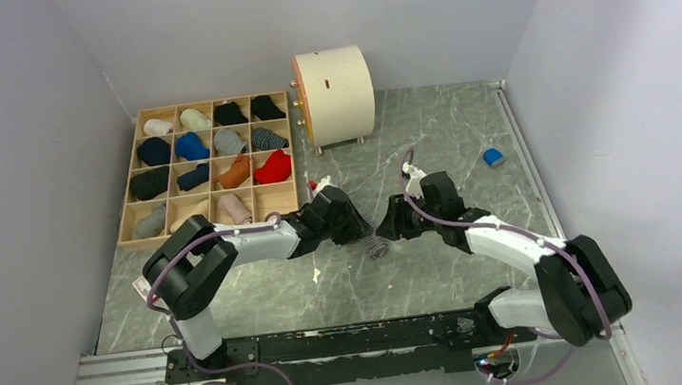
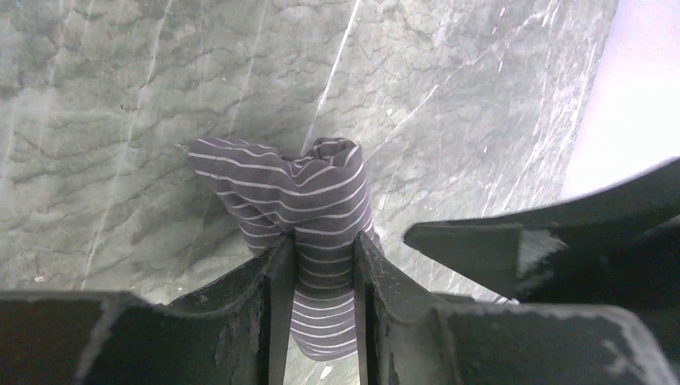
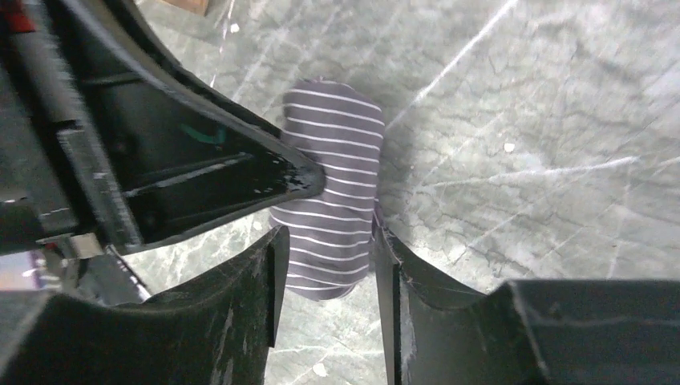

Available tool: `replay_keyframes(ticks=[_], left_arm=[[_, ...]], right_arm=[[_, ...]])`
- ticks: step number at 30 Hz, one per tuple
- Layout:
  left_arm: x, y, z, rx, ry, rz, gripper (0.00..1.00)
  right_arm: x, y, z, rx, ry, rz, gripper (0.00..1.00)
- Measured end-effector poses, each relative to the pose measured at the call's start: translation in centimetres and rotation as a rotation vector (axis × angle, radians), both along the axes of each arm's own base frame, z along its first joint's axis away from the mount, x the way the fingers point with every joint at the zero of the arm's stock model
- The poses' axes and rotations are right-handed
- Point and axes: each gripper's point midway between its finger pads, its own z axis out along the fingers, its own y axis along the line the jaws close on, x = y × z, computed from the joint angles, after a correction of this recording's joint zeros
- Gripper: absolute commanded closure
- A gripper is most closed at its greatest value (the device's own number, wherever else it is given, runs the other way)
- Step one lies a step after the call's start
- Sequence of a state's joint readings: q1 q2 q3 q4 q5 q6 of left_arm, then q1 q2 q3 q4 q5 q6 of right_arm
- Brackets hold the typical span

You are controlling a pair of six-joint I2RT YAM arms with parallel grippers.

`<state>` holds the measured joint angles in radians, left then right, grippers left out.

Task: Roll the underwear
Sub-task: Roll the underwear to the center of the board.

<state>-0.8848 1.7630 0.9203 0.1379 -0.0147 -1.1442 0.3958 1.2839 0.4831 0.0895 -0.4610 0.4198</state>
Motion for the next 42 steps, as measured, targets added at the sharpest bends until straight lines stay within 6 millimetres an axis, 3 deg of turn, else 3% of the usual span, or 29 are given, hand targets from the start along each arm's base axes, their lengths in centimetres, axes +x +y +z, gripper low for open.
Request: replay_keyframes(ticks=[5,9,13,17,31,42], left_arm=[[0.1,-0.1,-0.1,0.006,0.006,0.0,0.66],[0.2,-0.2,-0.1,0.012,0.01,0.0,0.65],[0.1,-0.2,-0.1,0.015,0.013,-0.001,0.56],[0.1,0.0,-0.3,0.024,0.017,0.0,0.37],[-0.9,1.5,-0.9,0.043,0.042,0.022,0.22],[-0.2,-0.4,-0.8,-0.006,0.033,0.001,0.22]], right_arm=[[-0.1,0.6,2.1,-0.115,-0.119,0.002,0.51],[-0.9,1.9,1.5,-0.19,-0.136,0.039,0.53],[-1.1,1.9,-0.7,-0.267,-0.107,0.04,0.77],[-0.6,1.9,-0.8,-0.27,-0.115,0.021,0.86],[-0.4,1.4,-1.0,-0.057,-0.074,0.017,0.87],[-0.1,0.5,-1.1,0.012,-0.044,0.001,0.87]])
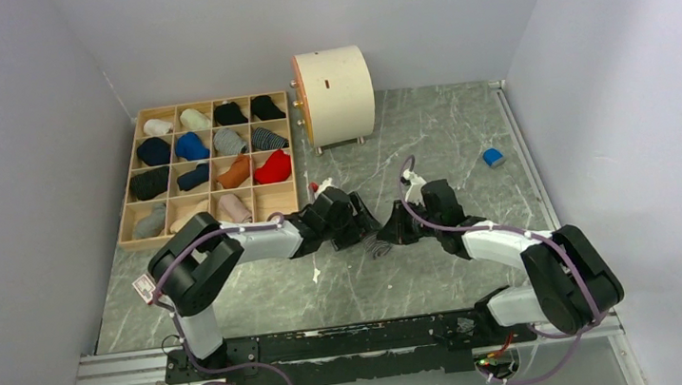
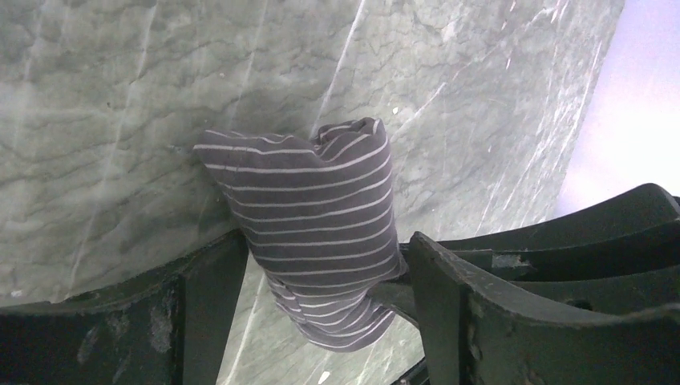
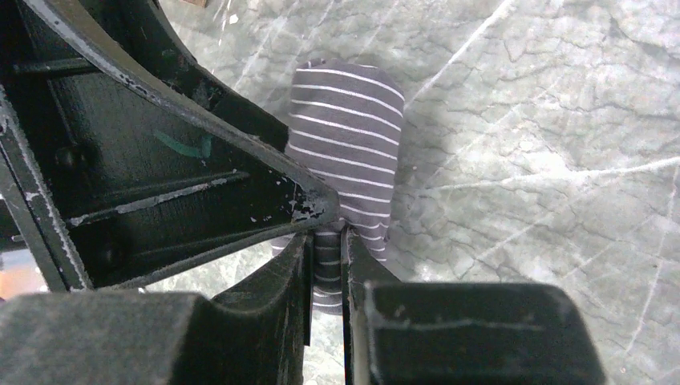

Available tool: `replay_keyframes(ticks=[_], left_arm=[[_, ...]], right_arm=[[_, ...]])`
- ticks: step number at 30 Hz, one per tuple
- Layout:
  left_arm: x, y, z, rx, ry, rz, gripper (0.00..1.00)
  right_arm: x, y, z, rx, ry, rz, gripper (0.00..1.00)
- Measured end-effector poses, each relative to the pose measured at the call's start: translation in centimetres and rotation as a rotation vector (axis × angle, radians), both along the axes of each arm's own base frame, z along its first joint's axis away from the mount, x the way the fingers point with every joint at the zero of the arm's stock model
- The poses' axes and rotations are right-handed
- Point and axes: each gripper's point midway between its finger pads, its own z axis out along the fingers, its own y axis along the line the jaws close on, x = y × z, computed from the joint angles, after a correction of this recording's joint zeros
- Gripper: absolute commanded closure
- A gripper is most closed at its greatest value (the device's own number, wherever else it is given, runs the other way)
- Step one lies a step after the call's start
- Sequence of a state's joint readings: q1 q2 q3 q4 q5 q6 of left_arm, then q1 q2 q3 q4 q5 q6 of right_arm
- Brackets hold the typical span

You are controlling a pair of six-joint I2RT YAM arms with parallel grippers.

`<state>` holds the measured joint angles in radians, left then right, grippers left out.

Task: Roll the underwear
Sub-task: Roll the underwear to the center of the board, then pick up the underwear from the center of the board.

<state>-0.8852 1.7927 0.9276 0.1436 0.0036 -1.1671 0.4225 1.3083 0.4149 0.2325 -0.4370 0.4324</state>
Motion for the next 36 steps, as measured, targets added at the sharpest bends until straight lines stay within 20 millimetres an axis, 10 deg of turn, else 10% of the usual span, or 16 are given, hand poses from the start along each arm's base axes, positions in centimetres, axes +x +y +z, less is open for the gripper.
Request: replay_keyframes(ticks=[13,22,36], left_arm=[[0.6,-1.9,-0.7,-0.016,-0.003,-0.027,0.42],[0.9,-2.8,-1.1,0.008,-0.016,-0.046,0.93],[0.0,-3.6,-0.4,-0.054,-0.08,-0.148,0.95]], right_arm=[[0.0,-0.9,-0.5,0.012,0.042,-0.038,0.83],[0.1,-1.0,-0.4,0.009,0.049,-0.04,0.67],[-0.1,-2.7,4.9,-0.017,-0.04,-0.119,0.49]])
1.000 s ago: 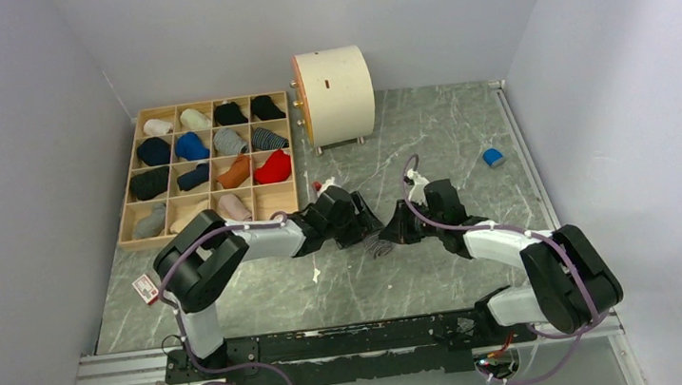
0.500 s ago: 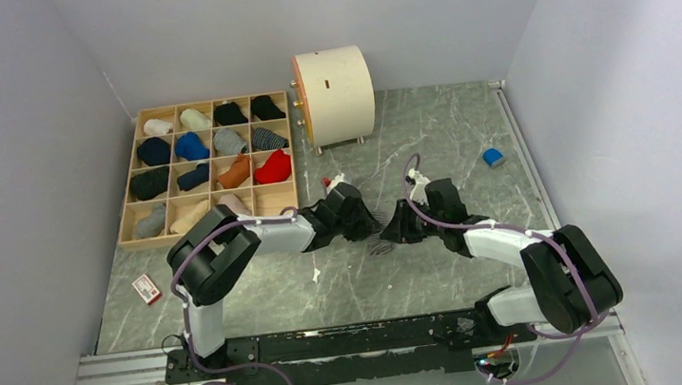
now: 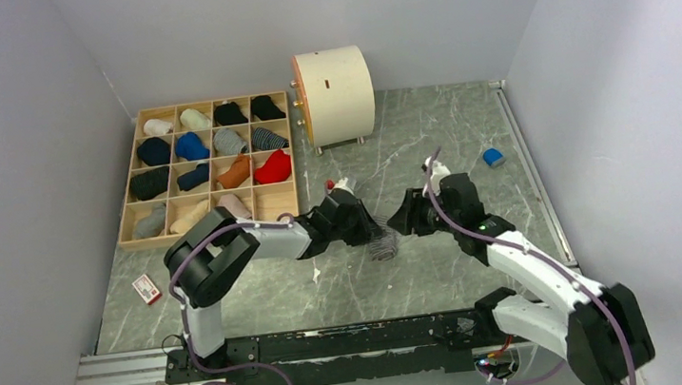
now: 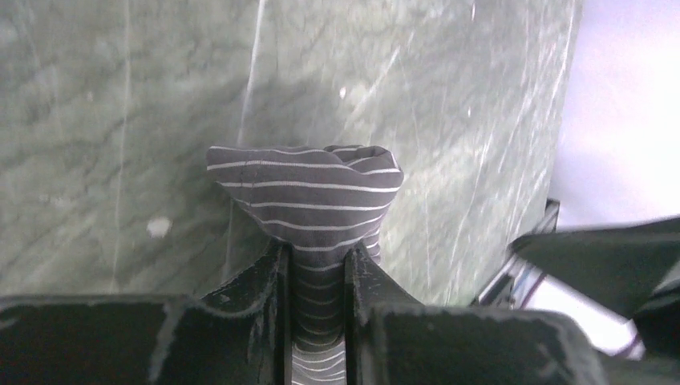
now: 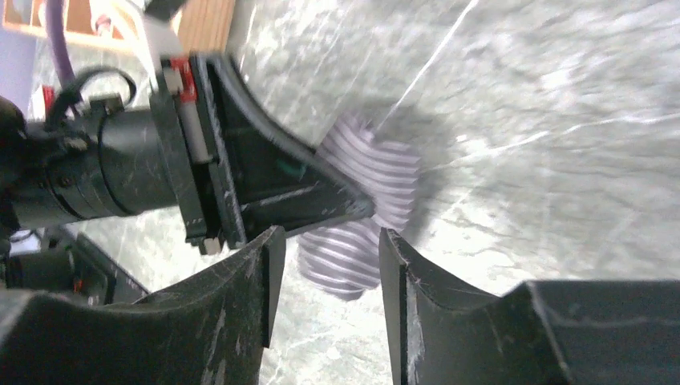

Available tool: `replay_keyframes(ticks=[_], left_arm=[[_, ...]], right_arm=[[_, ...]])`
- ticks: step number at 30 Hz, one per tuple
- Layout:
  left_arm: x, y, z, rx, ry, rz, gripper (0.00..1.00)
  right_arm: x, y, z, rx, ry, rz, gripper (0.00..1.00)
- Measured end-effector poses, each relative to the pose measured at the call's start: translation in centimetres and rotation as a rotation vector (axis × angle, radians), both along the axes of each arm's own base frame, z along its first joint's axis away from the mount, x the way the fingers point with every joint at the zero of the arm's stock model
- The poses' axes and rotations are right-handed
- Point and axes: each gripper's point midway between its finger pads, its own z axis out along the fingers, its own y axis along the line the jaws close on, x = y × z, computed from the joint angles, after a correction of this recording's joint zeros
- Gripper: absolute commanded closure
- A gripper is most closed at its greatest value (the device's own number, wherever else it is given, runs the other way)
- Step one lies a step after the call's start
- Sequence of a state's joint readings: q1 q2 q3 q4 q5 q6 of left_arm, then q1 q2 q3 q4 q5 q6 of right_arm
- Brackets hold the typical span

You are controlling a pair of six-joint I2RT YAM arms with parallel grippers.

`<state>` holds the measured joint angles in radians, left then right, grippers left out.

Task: Roll the underwear
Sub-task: Pick up the underwear from the center of the board.

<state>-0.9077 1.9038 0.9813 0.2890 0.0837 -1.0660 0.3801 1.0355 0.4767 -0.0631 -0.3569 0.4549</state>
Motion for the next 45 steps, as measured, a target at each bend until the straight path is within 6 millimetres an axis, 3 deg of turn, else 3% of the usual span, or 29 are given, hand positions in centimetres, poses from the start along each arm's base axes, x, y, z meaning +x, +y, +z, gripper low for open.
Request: replay_keyframes(ticks=[6,10,13,17,22,25,29,39,45], left_arm=[[-2.1,2.4,0.6,-0.035,0.017,-0.066,0.95],[-1.6,4.0,2.8,-0.094,0.0,-0.064,0.95],[0.1,5.5,6.0,-0.158,-0.047,-0.034,0.95],[3.7,9.4,11.0,-0.227,-0.147,0.054,0.95],[8.3,16.9,14.6,-0.236,-0.245,0.235,0.95],[9.9,20.3,13.9,-0.221,-0.238,0.318,0.95],[10.5,22.9,11.4,-0.184,-0.177,0.386,0.95],[12.2,26.9,8.4,-0.132,-0.112,0.515,0.95],[10.7,27.6,4.8,-0.107,-0.021,0.564,0.95]], right_arm=[[0.7,-3.0,3.7,-0.013,-0.105,-0.198,0.47],[0.5,-4.0,4.5,-0.018,-0.115,-0.253,0.47],[0.5,-4.1,4.5,-0.022,-0.104,-0.265,0.47],[0.3,-4.0,3.9,-0.024,-0.075,-0.257,0.47],[-0.1,-3.3,3.2,-0.013,-0.033,-0.223,0.47],[-0.3,-2.9,2.7,-0.009,-0.008,-0.202,0.47],[-0.6,-2.5,2.5,0.001,0.009,-0.178,0.47],[-1.0,-1.9,2.2,0.011,0.033,-0.139,0.47],[-0.9,-1.7,2.2,0.012,0.041,-0.132,0.46]])
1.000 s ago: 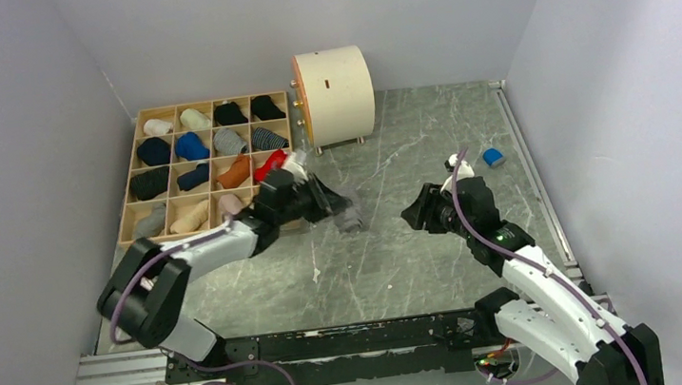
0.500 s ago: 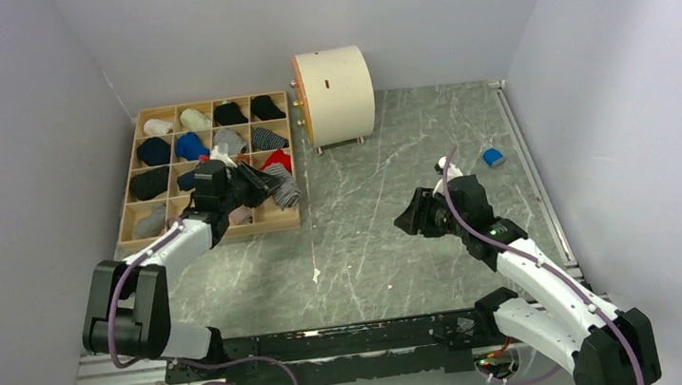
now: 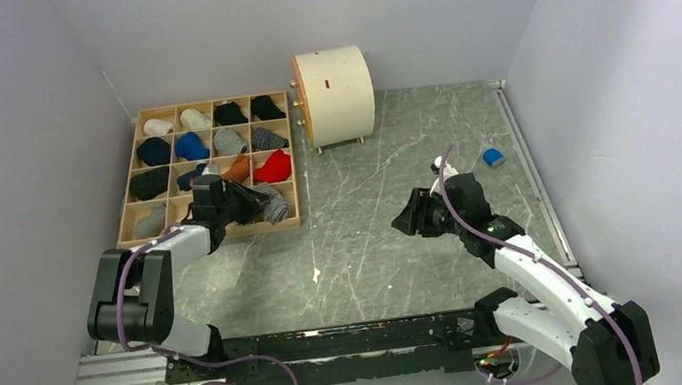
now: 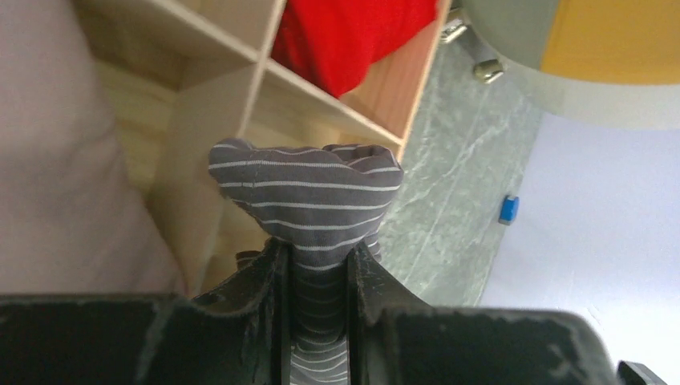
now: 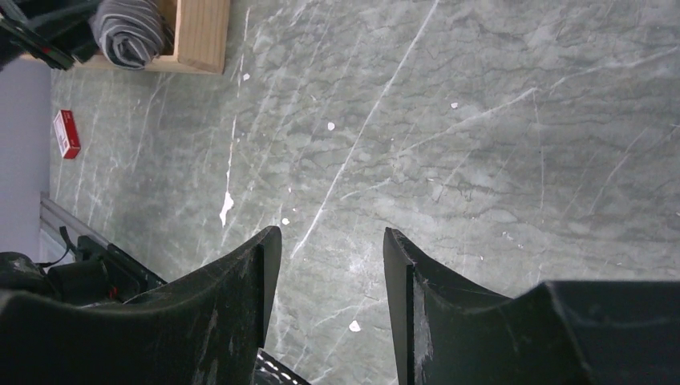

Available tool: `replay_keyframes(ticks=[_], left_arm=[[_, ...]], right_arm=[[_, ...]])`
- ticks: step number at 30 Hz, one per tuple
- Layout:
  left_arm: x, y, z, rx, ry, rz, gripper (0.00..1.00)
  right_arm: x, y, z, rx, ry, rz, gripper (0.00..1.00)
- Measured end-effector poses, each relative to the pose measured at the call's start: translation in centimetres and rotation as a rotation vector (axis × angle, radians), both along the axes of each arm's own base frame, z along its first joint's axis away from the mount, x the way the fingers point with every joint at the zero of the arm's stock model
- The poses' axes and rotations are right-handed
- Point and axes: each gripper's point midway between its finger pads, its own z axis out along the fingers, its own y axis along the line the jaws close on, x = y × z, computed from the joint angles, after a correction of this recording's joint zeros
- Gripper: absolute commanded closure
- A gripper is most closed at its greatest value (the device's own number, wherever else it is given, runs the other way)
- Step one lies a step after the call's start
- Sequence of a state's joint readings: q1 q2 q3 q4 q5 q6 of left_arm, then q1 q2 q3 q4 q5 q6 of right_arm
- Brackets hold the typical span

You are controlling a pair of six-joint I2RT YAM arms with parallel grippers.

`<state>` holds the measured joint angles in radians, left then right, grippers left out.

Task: Roll the underwear
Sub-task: Pick up the underwear from the center of the board, then place the underwear in the storage box.

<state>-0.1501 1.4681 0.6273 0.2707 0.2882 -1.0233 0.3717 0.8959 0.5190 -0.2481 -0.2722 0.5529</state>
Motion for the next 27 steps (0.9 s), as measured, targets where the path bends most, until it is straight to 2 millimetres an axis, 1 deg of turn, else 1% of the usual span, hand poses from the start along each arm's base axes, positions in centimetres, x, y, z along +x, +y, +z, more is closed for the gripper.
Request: replay_keyframes(ticks=[1,3,10,15,21,27], left_arm=[[-0.3,0.0,-0.9,-0.001,0.032,0.011,0.95],[-0.3,0.1,-1.3,0.004,0.044,0.026,0.95],[-0.1,-0.8,-1.4,0.024,0.057,0.049,0.95],[0.3,-0.8,-2.1,-0.007,0.097,0.104,0.95],[0.8,-1.4,-3.1,-0.037,0.155,0.175,0.95],[0.9,-1.6,-3.6,-0.008,0.191,0.224,0.95]], right_arm=[[0.1,0.0,0.1,0.001,-0.002,0.0,0.46],[0.2,0.1,0.1,0.003,-0.004,0.002,0.46],[0.1,0.4,-0.2,0.008,0.011,0.02,0.46],[0.2,0.6,-0.1,0.011,0.003,0.03,0.46],[0.0,0.8,-0.7,0.005,0.019,0.057,0.46],[-0.2,1.0,-0.8,0.01,0.029,0.074,0.46]])
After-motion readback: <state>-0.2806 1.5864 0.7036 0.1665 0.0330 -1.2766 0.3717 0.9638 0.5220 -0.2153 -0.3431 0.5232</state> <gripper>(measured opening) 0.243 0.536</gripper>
